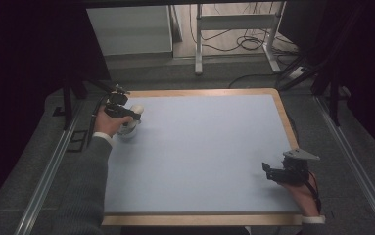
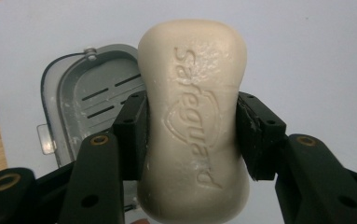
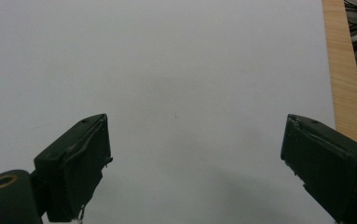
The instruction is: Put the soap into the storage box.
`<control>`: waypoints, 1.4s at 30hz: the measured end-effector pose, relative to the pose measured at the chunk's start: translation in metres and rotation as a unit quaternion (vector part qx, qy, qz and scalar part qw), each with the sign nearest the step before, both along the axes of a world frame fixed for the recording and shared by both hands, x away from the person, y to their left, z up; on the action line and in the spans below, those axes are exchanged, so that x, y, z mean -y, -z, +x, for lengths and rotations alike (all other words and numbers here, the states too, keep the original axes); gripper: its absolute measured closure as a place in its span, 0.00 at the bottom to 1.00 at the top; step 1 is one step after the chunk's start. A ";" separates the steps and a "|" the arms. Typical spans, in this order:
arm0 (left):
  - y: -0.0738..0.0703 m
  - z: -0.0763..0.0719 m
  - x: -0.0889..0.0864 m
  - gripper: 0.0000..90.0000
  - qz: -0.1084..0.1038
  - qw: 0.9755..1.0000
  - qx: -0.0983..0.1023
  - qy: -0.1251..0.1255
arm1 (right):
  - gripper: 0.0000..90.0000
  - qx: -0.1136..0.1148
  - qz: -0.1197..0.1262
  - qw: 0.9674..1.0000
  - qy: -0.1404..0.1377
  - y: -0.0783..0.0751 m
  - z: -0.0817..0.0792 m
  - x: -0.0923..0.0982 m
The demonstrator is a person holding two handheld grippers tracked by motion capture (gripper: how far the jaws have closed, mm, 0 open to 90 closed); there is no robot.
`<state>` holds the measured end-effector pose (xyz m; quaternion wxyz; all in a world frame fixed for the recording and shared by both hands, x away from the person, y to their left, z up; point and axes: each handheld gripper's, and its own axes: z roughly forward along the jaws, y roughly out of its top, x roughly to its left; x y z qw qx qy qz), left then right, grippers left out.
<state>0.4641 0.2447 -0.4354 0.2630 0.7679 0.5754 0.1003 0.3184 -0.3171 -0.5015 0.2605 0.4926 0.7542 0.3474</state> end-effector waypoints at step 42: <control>0.001 -0.024 -0.003 0.40 -0.049 0.997 0.059 -0.003 | 0.09 0.001 -0.003 1.000 0.002 0.000 -0.001 0.004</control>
